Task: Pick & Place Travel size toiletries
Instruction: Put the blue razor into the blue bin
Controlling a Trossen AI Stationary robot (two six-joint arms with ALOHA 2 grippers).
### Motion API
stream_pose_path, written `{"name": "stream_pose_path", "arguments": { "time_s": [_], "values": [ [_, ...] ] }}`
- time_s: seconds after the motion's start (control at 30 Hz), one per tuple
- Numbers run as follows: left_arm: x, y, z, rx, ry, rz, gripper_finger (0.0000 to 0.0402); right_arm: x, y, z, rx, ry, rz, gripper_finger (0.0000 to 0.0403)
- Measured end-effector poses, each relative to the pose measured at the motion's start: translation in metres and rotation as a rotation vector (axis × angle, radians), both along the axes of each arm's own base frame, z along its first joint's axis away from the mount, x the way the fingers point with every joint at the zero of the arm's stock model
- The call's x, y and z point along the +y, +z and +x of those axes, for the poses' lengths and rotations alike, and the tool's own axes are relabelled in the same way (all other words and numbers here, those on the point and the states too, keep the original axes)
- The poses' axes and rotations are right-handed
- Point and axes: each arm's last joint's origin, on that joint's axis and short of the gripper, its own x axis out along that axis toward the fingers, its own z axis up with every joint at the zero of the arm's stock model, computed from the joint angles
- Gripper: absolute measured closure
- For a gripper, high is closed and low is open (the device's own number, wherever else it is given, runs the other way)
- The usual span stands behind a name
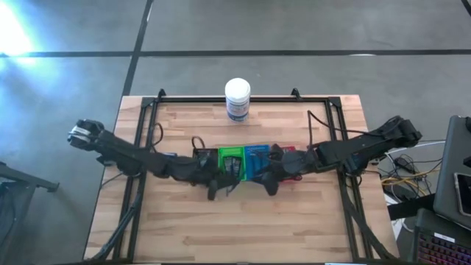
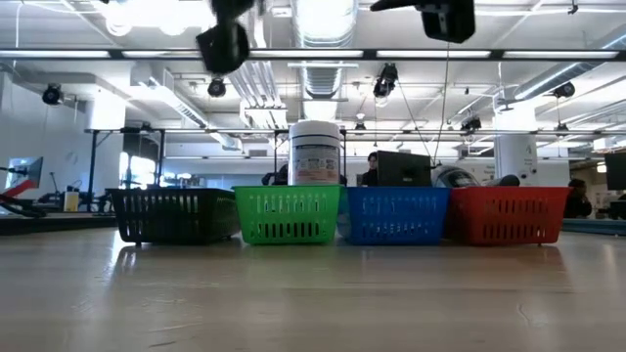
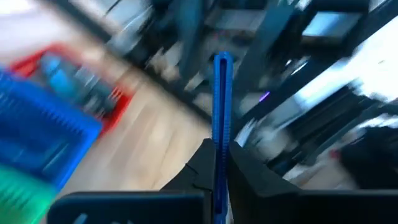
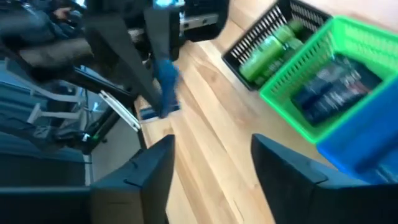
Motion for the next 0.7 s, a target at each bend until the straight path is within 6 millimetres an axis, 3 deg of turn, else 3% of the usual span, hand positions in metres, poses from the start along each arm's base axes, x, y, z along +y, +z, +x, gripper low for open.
{"name": "stream_pose_path", "arguments": {
  "time_s": [0.17, 0.33, 0.47, 0.7],
  "values": [
    [0.01, 0.011, 0.007, -0.131, 0.001, -0.036, 0.0383, 0.001, 0.005, 0.007, -0.078, 0.01, -0.067, 0.0152],
    [0.015, 0.014, 0.008, -0.162, -0.011, -0.056, 0.0383, 0.0, 0.012, 0.01, -0.158, -0.027, -0.134, 0.0125],
    [0.018, 0.018, 0.009, -0.2, -0.015, -0.068, 0.0383, -0.004, 0.017, 0.013, -0.214, -0.038, -0.145, 0.0128],
    [0.026, 0.019, 0.01, -0.21, -0.02, -0.068, 0.0383, -0.012, 0.016, 0.018, -0.219, -0.055, -0.163, 0.0166]
  ]
}}
